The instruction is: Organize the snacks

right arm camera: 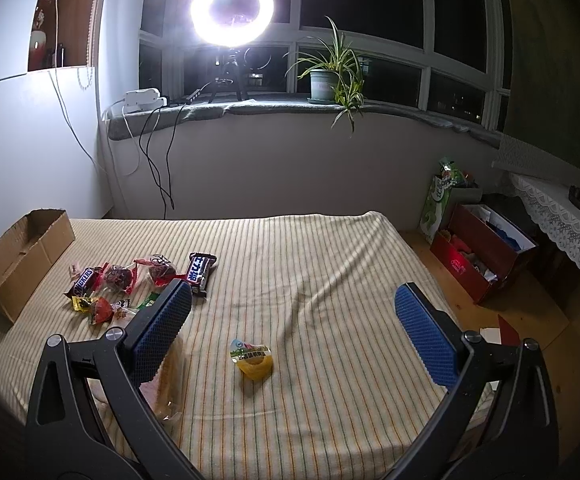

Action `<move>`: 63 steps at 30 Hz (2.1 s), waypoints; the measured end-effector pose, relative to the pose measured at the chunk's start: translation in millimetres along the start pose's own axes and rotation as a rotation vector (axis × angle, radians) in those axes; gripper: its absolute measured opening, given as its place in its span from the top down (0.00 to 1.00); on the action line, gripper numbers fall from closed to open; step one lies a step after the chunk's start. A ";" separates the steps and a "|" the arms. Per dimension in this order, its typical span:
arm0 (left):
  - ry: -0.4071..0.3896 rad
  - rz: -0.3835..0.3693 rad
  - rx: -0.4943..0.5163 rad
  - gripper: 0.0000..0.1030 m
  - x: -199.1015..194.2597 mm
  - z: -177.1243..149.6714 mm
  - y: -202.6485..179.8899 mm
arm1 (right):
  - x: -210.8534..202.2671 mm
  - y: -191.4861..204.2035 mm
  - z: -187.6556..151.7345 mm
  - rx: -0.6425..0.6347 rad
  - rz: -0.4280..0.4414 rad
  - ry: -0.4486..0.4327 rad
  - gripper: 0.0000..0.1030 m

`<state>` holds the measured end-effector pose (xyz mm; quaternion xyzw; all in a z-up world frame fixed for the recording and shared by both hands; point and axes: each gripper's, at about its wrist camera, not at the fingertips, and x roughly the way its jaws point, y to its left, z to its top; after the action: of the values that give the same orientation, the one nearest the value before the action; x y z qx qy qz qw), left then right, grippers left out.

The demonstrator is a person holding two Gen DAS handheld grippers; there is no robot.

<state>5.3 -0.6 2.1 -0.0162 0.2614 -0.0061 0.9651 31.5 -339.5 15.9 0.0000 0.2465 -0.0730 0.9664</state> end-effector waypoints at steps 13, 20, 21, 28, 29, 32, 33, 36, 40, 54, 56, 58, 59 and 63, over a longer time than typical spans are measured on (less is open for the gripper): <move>-0.007 0.003 0.002 0.15 -0.7 -1.9 -0.3 | 3.5 4.3 -0.8 -0.009 0.000 0.010 0.00; -0.007 0.002 0.003 0.15 -0.8 -2.5 -1.3 | 4.2 5.1 -1.9 -0.011 0.000 0.013 0.00; -0.007 0.003 0.003 0.15 -0.7 -2.4 -1.3 | 4.4 5.1 -2.2 -0.012 0.001 0.013 0.00; -0.006 0.003 0.004 0.15 -1.4 -2.7 -2.0 | 4.4 5.5 -2.7 -0.012 0.001 0.013 0.00; -0.006 0.003 0.004 0.15 -1.4 -2.7 -2.0 | 4.3 5.6 -2.7 -0.012 0.001 0.013 0.00; -0.006 0.002 0.004 0.15 -1.4 -2.7 -1.9 | 5.1 6.7 -3.8 -0.015 0.000 0.014 0.00; -0.006 0.002 0.004 0.15 -1.4 -2.8 -1.9 | 5.6 6.9 -4.2 -0.016 0.000 0.014 0.00; -0.006 0.001 0.003 0.15 -1.7 -2.8 -1.9 | 5.5 7.0 -4.1 -0.015 0.000 0.014 0.00; -0.005 0.000 0.003 0.15 -2.0 -2.4 -2.3 | 5.7 7.1 -4.0 -0.015 0.001 0.014 0.00; 0.017 -0.013 0.009 0.15 6.3 -1.4 -4.1 | 13.9 9.5 -10.8 -0.018 0.007 0.034 0.00; 0.026 -0.019 0.009 0.15 9.3 -1.4 -4.9 | 16.5 9.8 -9.3 -0.019 0.008 0.043 0.00; 0.035 -0.024 0.011 0.15 11.7 -2.5 -6.1 | 19.7 11.1 -8.9 -0.022 0.010 0.051 0.00; 0.039 -0.027 0.013 0.15 12.9 -3.0 -6.8 | 21.5 11.8 -8.0 -0.026 0.013 0.056 0.00; 0.075 -0.065 0.005 0.15 22.2 -6.5 -9.4 | 28.2 14.9 -7.2 -0.029 0.053 0.088 0.00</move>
<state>21.2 -10.7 -14.4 -0.0221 0.2967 -0.0389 0.9539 54.6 -328.5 -4.3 -0.0042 0.2897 -0.0435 0.9561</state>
